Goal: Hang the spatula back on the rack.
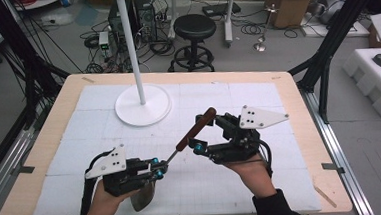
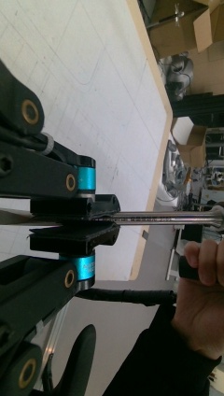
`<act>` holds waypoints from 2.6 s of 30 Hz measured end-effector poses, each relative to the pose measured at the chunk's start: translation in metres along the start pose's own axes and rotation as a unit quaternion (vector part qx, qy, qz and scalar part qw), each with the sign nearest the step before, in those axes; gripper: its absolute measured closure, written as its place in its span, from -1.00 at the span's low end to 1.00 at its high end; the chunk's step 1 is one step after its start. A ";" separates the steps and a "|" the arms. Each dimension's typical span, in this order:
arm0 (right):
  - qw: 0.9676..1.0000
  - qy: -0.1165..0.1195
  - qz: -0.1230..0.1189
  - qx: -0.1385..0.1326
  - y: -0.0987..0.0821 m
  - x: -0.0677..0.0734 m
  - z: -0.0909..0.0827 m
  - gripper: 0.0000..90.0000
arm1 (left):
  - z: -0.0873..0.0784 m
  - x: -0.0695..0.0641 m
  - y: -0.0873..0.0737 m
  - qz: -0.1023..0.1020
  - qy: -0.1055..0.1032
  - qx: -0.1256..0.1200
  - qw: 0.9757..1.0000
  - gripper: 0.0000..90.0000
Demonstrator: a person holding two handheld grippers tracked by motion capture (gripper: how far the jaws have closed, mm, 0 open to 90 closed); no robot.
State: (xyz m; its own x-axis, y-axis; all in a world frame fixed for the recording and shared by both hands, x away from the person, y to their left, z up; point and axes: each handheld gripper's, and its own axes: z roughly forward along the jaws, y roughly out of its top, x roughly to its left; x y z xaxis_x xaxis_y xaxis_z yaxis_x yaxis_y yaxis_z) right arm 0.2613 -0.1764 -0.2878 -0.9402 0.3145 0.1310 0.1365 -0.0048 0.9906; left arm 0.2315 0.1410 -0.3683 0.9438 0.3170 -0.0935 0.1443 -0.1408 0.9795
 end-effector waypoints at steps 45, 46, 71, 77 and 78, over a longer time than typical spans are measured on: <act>0.992 0.129 -0.003 -0.001 0.043 0.027 0.029 0.63 | 0.004 -0.012 0.012 -0.010 -0.076 -0.052 0.996 0.40; 0.991 0.135 -0.002 -0.002 0.044 0.027 0.030 0.63 | 0.004 -0.013 0.014 -0.007 -0.081 -0.052 0.995 0.39; 0.999 0.033 -0.024 -0.018 0.045 0.036 0.032 -0.02 | 0.008 -0.017 0.020 -0.007 -0.019 -0.034 0.999 0.86; 0.999 -0.026 -0.041 -0.002 0.049 0.048 0.037 0.28 | 0.013 -0.018 0.023 -0.009 0.004 -0.025 1.000 0.86; 0.999 -0.034 -0.042 0.000 0.049 0.049 0.038 0.39 | 0.014 -0.019 0.023 -0.007 0.005 -0.024 1.000 0.86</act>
State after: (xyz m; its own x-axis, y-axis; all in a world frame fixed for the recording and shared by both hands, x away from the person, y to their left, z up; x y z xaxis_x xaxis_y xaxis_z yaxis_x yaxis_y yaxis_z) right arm 0.2336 -0.1251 -0.2338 -0.9252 0.3768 0.0455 0.0591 0.0247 0.9979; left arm 0.2214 0.1187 -0.3466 0.9386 0.3285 -0.1054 0.1424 -0.0908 0.9856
